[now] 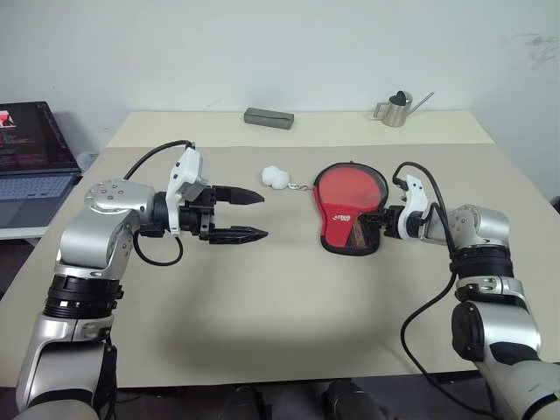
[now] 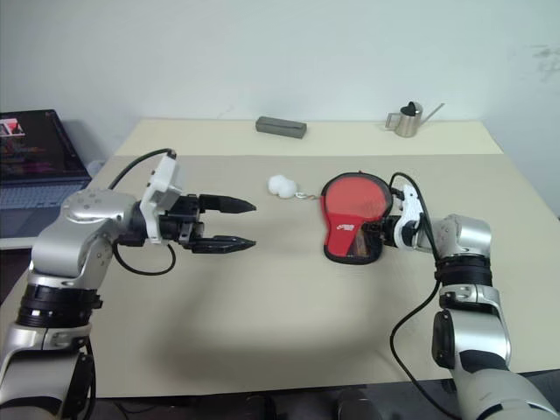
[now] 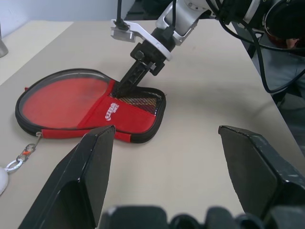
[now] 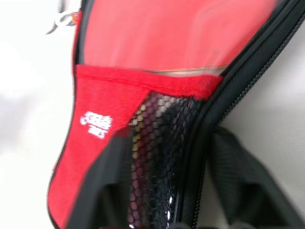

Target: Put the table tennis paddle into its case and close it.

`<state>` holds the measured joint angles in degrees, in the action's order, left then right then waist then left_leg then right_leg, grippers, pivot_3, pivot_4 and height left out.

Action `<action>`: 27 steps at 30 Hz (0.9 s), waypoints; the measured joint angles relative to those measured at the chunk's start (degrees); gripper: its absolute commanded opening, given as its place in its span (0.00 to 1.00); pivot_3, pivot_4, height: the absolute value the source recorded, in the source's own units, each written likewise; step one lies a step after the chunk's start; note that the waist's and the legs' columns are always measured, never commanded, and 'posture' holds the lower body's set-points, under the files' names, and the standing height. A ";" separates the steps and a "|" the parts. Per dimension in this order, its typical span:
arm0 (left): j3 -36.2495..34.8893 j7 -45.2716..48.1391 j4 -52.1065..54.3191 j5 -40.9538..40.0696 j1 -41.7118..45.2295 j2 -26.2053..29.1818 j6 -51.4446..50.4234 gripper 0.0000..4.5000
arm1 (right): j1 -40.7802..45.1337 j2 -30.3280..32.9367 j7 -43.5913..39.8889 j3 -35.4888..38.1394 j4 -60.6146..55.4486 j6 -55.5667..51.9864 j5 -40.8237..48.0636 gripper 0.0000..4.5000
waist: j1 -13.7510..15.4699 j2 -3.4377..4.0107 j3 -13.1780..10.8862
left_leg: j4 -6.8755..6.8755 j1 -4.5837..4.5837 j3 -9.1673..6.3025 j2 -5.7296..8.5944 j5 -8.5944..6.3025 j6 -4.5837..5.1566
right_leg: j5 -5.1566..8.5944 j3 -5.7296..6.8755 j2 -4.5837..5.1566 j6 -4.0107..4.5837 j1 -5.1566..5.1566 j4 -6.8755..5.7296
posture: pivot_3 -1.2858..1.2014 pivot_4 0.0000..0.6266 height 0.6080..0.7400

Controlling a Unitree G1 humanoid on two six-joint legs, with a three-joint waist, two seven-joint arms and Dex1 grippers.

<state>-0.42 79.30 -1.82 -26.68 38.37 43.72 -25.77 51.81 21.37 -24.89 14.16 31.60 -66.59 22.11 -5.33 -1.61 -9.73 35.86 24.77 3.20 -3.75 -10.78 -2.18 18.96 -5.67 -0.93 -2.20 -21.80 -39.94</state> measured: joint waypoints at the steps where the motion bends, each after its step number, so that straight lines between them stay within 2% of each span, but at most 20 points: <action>1: 0.00 0.00 0.27 0.00 -0.38 0.02 0.01 0.84 | 0.00 -0.03 0.13 0.28 0.00 -0.08 -0.01 0.25 | 0.01 0.00 0.00 | 0.00 0.00 0.00 0.00 0.00 0.00 | 0.00 0.00 0.00 0.00 0.00 0.00 | 0.52 0.24 1.00; 5: 0.00 -0.02 1.59 0.00 -1.90 0.06 0.02 0.84 | -0.04 -0.30 0.81 0.41 0.21 -0.21 -0.01 0.00 | 0.03 0.00 0.00 | -0.02 0.00 0.00 0.00 0.00 0.00 | 0.00 0.00 0.01 0.00 -0.01 0.01 | 0.52 0.24 1.00; 18: -0.06 0.01 4.51 -0.26 -5.36 2.64 -0.01 0.84 | -0.12 -1.38 1.22 0.29 -0.55 -1.28 -0.01 0.00 | 0.02 0.00 0.00 | -0.05 0.00 0.00 -0.01 0.00 0.00 | 0.00 0.00 0.00 0.00 -0.02 0.02 | 0.52 0.24 1.00; 27: -0.29 1.57 4.86 -0.27 -6.87 6.88 0.58 0.84 | -4.41 -0.02 -0.50 -1.83 -10.74 -9.28 2.41 0.00 | 0.38 0.00 0.00 | -0.10 0.02 0.00 0.01 0.00 0.00 | 0.02 0.02 0.02 0.02 -0.04 0.06 | 0.52 0.24 1.00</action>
<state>-0.71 80.87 3.03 -26.94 31.50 50.60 -25.19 47.40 21.35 -25.39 12.33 20.87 -75.88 24.52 -4.96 -1.62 -9.74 35.76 24.79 3.20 -3.74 -10.78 -2.18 18.98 -5.65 -0.91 -2.17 -21.84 -39.88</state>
